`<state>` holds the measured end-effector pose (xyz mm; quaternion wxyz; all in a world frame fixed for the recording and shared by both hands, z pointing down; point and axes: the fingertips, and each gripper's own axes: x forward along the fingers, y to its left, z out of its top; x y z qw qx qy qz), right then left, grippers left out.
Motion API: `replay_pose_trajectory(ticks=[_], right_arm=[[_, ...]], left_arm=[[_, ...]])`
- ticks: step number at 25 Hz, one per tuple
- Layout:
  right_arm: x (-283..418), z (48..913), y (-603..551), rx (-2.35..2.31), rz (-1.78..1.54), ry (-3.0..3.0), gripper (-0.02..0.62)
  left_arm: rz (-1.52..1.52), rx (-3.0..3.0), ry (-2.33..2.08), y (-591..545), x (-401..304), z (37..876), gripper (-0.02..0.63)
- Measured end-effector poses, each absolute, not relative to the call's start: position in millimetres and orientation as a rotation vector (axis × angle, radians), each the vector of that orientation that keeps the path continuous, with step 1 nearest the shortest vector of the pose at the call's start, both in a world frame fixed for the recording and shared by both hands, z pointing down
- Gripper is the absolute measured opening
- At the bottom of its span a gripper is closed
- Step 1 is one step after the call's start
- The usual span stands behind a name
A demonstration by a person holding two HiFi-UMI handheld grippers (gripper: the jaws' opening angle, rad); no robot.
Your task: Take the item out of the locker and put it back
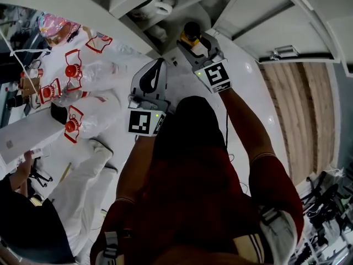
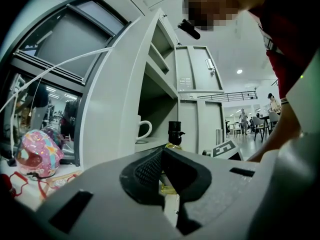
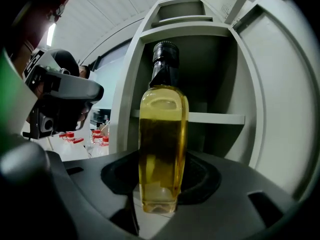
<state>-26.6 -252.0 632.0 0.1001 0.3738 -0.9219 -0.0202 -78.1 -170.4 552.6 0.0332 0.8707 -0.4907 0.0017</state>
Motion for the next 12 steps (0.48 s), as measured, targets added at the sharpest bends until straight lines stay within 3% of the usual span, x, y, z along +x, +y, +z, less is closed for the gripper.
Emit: replay_pose_trajectory(ticks=[12], right_arm=[[-37.4,673.7,-268.3,1.079,-0.041,-2.718,0.192]], left_arm=[[-0.006,2.697,-1.484,-177.9,-75.0,583.4,0.006]])
